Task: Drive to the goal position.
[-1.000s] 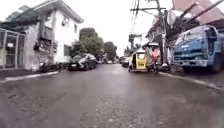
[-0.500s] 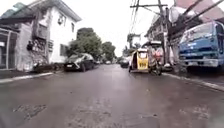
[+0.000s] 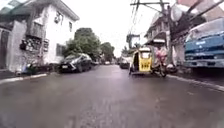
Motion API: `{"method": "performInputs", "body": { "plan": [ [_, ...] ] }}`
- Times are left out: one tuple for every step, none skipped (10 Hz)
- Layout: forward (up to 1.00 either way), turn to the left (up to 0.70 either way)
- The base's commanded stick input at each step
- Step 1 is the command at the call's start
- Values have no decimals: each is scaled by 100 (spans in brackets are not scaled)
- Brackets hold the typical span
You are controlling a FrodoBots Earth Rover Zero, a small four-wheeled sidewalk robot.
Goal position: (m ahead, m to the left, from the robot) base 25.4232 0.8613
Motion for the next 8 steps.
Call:
{"method": "performInputs", "body": {
  "plan": [
    [100, 0],
    [100, 0],
    [100, 0],
    [100, 0],
    [100, 0],
    [100, 0],
    [100, 0],
    [100, 0]
  ]
}}
